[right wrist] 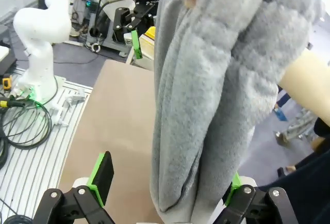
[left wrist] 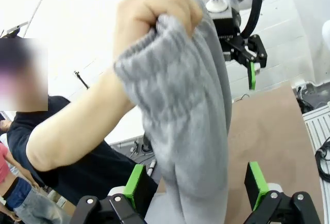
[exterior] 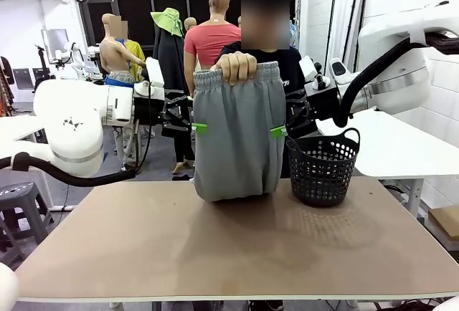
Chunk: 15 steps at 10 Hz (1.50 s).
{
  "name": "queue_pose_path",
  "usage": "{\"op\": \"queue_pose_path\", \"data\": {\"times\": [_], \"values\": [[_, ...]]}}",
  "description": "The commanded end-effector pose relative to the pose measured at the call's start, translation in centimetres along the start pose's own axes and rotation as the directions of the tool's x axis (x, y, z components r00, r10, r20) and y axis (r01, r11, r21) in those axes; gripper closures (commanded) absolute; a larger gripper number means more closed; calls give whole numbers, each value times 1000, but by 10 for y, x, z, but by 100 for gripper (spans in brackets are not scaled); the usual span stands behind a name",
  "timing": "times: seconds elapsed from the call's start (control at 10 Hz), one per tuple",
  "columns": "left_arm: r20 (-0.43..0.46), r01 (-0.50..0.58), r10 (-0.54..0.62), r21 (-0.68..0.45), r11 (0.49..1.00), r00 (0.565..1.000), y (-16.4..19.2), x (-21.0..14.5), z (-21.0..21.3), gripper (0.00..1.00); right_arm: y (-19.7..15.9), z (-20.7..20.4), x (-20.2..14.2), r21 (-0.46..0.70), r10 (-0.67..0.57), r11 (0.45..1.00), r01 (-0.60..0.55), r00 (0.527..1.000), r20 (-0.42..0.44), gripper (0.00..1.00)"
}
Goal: Fold the training pants.
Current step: Grab both ends of the Training pants handed by a person.
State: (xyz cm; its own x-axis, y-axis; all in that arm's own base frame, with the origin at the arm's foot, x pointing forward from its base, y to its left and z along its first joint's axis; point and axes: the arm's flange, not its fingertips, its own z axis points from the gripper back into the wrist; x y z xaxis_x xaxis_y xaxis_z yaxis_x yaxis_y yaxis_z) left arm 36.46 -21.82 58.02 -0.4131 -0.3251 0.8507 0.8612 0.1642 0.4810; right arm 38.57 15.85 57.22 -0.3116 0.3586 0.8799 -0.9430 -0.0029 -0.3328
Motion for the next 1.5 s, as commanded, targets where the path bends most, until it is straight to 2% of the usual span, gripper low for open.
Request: {"op": "queue_pose_path", "data": {"times": [0.0,0.2,0.3,0.7,1.2,1.4], "values": [[59,-52,55,-51,997,997,6,5,-13,0,-7,-4,-1,24,26,999,-28,997,73,0],[86,-116,122,-75,990,989,4,9,-15,0,-8,-5,0,30,23,999,-27,992,121,0],[83,-129,134,-70,989,987,3,10,-17,0,-8,-5,3,44,7,999,-15,985,172,0],[36,-172,174,-35,984,984,10,-3,-24,0,-9,-8,7,39,-21,999,12,975,222,0],[124,-213,223,-88,973,967,24,-11,-40,0,-16,-16,5,66,-101,994,88,967,234,0],[137,-224,237,-106,969,962,24,-10,-43,0,-24,-18,7,85,-126,991,106,954,274,0]]}}
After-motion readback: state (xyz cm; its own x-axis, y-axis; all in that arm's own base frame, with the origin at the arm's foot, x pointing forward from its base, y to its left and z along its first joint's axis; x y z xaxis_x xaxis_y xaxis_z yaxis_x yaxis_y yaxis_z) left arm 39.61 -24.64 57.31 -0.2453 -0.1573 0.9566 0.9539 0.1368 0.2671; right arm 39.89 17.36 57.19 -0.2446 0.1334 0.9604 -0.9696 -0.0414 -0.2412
